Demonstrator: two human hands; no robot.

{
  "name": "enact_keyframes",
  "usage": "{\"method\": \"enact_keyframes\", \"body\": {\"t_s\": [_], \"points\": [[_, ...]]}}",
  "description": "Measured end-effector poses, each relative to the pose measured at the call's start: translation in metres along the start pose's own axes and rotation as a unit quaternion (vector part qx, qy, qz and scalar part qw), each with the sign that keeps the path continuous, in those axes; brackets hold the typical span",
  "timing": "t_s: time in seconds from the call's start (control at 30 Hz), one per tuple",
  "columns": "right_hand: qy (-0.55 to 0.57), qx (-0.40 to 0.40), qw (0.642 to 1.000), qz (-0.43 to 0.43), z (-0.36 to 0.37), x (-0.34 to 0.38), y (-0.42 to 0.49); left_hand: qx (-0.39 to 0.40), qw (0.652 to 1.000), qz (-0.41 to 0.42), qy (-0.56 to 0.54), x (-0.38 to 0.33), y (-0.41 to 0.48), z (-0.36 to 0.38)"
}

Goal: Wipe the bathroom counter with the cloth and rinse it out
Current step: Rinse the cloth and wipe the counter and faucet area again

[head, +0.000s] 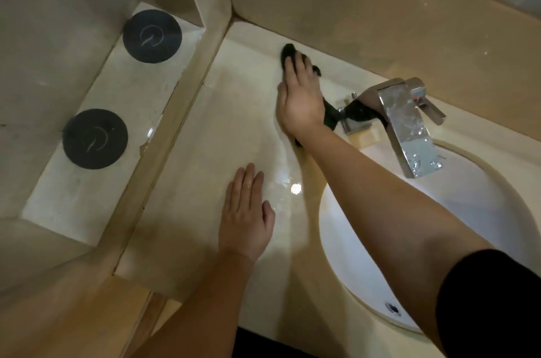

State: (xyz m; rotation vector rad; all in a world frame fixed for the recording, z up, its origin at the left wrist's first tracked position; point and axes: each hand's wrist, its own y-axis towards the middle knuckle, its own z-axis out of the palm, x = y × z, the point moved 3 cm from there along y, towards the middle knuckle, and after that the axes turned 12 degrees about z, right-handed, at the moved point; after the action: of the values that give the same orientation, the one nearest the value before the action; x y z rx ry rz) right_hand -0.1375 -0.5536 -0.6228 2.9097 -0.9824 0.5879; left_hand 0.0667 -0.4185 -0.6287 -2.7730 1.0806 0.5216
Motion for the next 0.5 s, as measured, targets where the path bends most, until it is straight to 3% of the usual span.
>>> {"method": "enact_keyframes", "body": {"t_s": [0.17,0.23,0.4,0.5], "points": [[-0.004,0.066,0.977,-0.203,0.007,0.019,-0.004,-0.007,1.0,-0.019,-0.006,0.0,0.0,-0.001],[-0.014,0.057,0.975,-0.214,0.005,0.018,0.013,-0.021,1.0,-0.015,-0.018,-0.001,0.0,-0.001],[-0.046,0.037,0.988,-0.143,0.006,0.04,0.052,-0.047,0.999,-0.008,-0.024,0.002,0.001,0.003],[-0.052,0.081,0.971,-0.217,0.016,0.062,0.036,-0.045,0.999,-0.011,-0.025,0.002,0.0,0.004]]}}
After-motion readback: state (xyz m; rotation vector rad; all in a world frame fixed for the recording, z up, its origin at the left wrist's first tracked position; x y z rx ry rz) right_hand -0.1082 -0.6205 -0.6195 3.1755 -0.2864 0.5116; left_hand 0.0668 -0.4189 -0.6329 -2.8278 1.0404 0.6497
